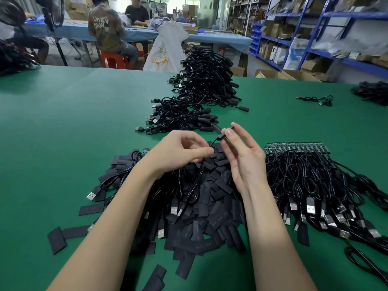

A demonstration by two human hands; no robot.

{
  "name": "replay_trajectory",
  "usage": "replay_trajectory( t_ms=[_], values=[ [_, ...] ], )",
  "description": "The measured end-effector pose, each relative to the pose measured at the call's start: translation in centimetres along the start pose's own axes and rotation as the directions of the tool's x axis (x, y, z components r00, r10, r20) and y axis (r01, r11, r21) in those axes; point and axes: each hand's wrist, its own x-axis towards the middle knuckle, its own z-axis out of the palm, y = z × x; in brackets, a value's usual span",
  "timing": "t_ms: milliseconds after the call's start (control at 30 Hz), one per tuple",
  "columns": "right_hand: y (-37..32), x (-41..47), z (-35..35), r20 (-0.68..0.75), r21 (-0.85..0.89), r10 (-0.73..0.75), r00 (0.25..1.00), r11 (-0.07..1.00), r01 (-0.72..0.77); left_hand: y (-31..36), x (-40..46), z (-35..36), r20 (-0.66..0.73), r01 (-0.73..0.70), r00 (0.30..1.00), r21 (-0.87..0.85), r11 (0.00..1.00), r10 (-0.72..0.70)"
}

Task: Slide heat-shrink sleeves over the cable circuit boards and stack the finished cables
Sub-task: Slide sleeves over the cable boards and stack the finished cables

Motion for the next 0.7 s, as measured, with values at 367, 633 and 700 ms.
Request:
replay_trajectory(
  t_ms=[367,633,700],
  values=[
    [-0.9,0.5,-0.6,0.024,0.056,0.056,0.998,0.997,-0.057,2.5,1.2,1.9,-0.018,-0.046,0.999,-0.208,0.977,0.043],
    [-0.9,0.5,-1.2,0.026,-0.014,0.095,0.995,0.995,-0.095,5.5,11.3,-0.8,-0.154,-0.123,0.96,0.519,0.846,0.234],
    [-0.9,0.6,-1.3,0.03,-0.034,0.105,0.994,0.994,-0.104,5.2,13.8,-1.7,-0.152,-0.09,0.954,0.674,0.733,0.257]
  ],
)
